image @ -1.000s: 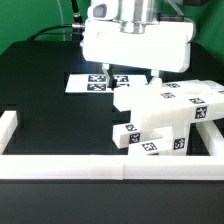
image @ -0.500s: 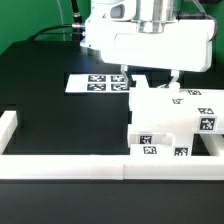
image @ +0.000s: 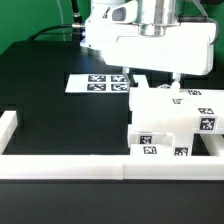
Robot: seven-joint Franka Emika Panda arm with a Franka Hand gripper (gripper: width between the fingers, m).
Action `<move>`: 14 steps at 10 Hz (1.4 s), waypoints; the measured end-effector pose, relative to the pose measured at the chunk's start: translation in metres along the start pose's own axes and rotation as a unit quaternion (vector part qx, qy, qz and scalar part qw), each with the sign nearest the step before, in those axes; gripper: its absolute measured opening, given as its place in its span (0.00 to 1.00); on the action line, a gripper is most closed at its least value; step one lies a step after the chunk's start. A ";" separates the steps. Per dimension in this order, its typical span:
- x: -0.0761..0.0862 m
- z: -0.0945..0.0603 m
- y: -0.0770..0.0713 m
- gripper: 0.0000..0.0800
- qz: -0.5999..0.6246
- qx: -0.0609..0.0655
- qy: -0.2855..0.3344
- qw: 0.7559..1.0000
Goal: Assemble chair
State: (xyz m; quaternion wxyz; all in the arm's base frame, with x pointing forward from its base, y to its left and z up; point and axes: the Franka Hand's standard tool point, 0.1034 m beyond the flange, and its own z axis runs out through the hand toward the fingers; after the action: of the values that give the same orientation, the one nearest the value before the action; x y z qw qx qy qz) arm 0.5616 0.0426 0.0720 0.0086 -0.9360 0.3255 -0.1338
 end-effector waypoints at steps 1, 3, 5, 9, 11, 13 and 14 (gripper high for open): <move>-0.001 -0.001 0.002 0.81 -0.003 0.001 0.001 1.000; -0.014 -0.018 0.015 0.81 -0.007 0.011 -0.006 1.000; -0.029 -0.028 0.018 0.81 0.011 0.014 -0.035 0.999; -0.025 -0.027 0.028 0.81 0.015 0.003 -0.127 0.992; -0.025 -0.028 0.033 0.81 -0.040 0.010 -0.193 0.980; -0.021 -0.024 0.033 0.81 -0.038 0.010 -0.187 0.982; -0.021 -0.024 0.033 0.81 -0.037 0.010 -0.186 0.982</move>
Offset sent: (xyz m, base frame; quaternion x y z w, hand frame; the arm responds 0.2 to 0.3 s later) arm -0.0438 0.0146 0.0196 0.0505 -0.0282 0.0267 0.9980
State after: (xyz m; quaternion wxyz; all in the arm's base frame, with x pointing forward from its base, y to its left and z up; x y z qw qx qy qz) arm 0.5194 0.0307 0.0866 0.0732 -0.9558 0.2819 0.0397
